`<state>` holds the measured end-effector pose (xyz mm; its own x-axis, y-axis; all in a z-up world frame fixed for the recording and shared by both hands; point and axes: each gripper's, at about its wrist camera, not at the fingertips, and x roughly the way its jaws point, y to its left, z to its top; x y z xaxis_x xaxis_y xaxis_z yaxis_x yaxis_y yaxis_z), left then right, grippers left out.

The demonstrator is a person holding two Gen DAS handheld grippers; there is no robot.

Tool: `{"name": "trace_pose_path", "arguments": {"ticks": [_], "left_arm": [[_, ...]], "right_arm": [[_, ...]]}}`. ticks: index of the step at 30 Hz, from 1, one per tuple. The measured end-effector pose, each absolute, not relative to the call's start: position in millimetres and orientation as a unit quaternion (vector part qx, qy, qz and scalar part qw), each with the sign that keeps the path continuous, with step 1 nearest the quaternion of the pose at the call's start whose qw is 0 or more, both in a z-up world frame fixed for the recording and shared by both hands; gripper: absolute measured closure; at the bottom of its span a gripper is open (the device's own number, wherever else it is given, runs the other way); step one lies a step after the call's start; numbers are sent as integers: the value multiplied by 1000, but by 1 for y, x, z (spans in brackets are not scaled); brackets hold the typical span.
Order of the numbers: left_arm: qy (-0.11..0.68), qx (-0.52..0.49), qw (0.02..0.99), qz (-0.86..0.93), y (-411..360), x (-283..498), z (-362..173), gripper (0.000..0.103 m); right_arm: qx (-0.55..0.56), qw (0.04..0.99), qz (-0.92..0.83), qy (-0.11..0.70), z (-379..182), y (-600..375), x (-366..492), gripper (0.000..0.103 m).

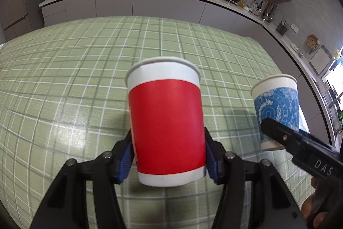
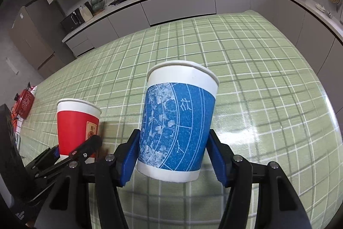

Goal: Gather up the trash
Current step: 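Lift both cups and carry them toward the black bucket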

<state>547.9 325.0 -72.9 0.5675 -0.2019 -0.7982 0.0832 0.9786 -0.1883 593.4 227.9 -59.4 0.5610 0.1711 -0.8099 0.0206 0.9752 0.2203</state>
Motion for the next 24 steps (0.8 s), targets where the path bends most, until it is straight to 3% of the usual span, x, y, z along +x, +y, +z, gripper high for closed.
{"name": "trace_pose_path", "arguments": {"ticks": [24], "left_arm": [[427, -55, 899, -80, 186, 429, -45, 45]], "right_arm": [[88, 895, 83, 430, -36, 49, 407, 40]]}}
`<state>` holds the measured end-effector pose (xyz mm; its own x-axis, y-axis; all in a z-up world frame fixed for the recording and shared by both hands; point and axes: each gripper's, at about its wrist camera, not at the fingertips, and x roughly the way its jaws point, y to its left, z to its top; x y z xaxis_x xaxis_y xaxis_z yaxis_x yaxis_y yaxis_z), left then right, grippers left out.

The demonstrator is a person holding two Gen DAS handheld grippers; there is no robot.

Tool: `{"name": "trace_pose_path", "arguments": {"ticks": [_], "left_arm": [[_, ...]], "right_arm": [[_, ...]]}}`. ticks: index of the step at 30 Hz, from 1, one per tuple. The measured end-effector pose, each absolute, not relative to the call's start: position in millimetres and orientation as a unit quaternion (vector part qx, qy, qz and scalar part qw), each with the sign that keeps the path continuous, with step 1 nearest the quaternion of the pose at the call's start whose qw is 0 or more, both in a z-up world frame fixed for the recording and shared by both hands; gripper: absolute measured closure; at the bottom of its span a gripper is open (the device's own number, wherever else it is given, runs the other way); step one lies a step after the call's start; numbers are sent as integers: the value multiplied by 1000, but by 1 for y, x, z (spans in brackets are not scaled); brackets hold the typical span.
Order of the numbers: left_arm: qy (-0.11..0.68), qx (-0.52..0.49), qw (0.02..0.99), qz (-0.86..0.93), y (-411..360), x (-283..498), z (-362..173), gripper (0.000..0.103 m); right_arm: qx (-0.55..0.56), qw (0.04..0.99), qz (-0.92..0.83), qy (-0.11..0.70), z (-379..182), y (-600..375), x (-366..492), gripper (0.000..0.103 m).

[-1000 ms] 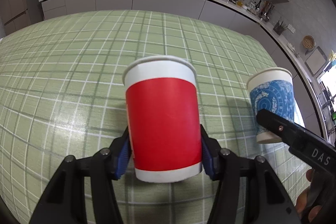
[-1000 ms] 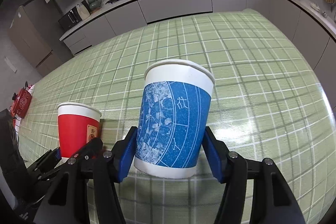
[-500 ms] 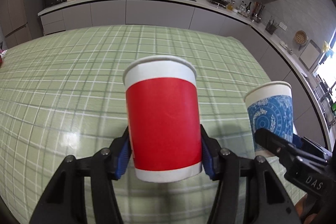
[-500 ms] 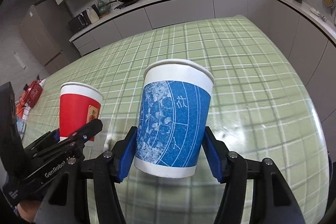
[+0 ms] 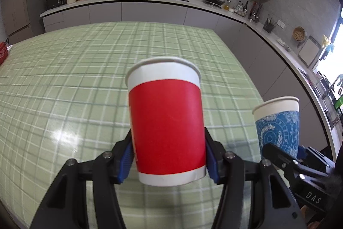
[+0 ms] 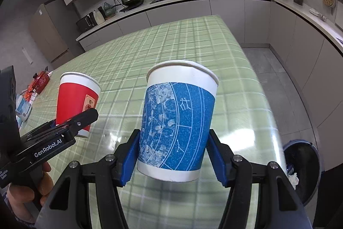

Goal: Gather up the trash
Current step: 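Lift both cups and carry them toward the black bucket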

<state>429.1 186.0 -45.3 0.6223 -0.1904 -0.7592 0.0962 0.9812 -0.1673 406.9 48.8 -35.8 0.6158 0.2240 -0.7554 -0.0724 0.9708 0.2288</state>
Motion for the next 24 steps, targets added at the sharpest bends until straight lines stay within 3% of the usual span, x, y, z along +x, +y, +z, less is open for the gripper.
{"name": "trace_pose_path", "arguments": {"ticks": [15, 24], "left_arm": [[425, -34, 892, -153, 108, 374, -47, 45], [408, -31, 901, -146, 16, 347, -41, 45]], "right_arm": [[125, 890, 21, 439, -41, -26, 311, 40], [127, 897, 37, 421, -36, -120, 279, 40]]}}
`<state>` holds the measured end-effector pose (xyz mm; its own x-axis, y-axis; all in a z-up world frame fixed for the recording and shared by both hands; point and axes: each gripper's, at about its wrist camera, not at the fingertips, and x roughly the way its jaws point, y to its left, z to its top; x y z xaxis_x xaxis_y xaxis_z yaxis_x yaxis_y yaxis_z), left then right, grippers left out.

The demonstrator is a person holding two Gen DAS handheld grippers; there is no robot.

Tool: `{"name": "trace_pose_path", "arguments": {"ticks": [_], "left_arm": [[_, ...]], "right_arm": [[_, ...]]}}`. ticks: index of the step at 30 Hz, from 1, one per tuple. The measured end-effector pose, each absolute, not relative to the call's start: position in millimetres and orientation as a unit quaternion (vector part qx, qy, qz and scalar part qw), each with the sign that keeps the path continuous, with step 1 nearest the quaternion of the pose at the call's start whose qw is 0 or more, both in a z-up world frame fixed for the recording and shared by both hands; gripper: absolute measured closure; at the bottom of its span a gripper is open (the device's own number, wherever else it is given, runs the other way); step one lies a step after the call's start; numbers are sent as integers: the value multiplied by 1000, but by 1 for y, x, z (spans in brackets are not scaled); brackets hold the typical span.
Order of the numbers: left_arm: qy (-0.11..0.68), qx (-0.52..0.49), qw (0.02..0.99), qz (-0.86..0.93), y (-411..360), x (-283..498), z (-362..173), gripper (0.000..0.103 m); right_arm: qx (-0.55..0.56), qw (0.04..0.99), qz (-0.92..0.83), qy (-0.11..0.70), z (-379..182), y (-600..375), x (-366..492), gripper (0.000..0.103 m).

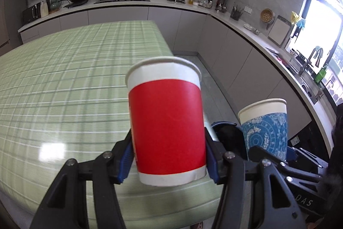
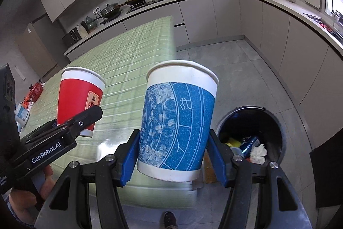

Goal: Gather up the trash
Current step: 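Lift both cups and carry them toward the black bucket, then open right tool to drop blue cup while left tool drops red cup into bucket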

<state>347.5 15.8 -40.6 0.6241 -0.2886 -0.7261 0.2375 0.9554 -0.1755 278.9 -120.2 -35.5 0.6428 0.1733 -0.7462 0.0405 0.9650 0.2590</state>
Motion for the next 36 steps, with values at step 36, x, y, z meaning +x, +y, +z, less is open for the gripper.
{"name": "trace_pose_path", "arguments": {"ticks": [36], "left_arm": [[460, -42, 884, -66, -156, 330, -149, 45]], "right_arm": [[120, 852, 61, 506, -203, -357, 321, 32]]}}
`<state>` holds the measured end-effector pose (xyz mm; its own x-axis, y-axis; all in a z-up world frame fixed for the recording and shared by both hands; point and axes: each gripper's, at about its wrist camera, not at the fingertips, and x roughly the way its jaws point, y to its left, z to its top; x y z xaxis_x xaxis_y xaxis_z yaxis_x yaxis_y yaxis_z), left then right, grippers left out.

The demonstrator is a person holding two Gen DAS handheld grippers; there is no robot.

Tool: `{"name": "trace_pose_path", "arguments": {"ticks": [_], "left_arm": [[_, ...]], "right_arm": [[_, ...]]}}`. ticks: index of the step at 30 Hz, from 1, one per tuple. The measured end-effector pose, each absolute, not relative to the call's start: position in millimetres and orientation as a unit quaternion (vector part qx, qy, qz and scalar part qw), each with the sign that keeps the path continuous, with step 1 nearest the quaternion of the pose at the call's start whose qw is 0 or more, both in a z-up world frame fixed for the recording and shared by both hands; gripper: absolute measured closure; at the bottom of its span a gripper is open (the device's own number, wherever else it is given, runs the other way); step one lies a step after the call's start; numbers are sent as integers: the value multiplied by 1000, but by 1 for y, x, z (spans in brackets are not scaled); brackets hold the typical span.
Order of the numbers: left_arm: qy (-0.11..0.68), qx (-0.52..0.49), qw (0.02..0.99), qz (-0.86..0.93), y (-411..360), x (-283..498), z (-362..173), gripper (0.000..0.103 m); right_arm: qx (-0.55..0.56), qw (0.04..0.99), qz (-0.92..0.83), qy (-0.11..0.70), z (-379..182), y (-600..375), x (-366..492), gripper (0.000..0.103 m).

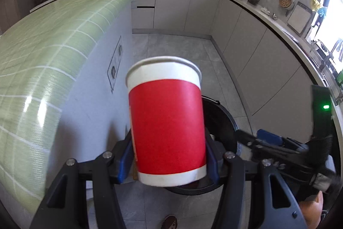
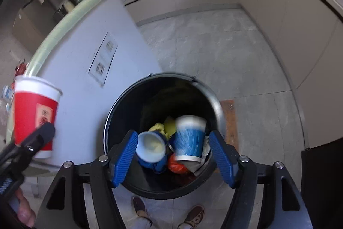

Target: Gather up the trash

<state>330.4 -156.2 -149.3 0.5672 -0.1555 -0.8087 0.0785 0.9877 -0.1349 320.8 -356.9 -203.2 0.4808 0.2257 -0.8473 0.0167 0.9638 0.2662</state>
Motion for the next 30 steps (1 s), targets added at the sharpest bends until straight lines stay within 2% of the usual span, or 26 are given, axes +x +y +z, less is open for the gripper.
{"name": "trace_pose_path", "arguments": {"ticks": [13, 16, 20, 24, 30], "left_arm": [[515, -22, 852, -88, -203, 361, -216, 42], [548, -6, 833, -72, -218, 371, -243, 31], [569, 6, 820, -53, -226, 377, -260, 30], [572, 5, 819, -45, -227, 371, -248, 30], [537, 5, 842, -47, -217, 328, -171, 30]], "right_arm": [[135, 864, 16, 484, -205, -386, 302, 32], [136, 865, 5, 482, -209, -392, 295, 32], [132, 867, -6, 480, -209, -397, 285, 32], [136, 865, -9, 483, -203, -399, 279, 32], [129, 865, -9, 485, -167, -387, 262, 32]]}}
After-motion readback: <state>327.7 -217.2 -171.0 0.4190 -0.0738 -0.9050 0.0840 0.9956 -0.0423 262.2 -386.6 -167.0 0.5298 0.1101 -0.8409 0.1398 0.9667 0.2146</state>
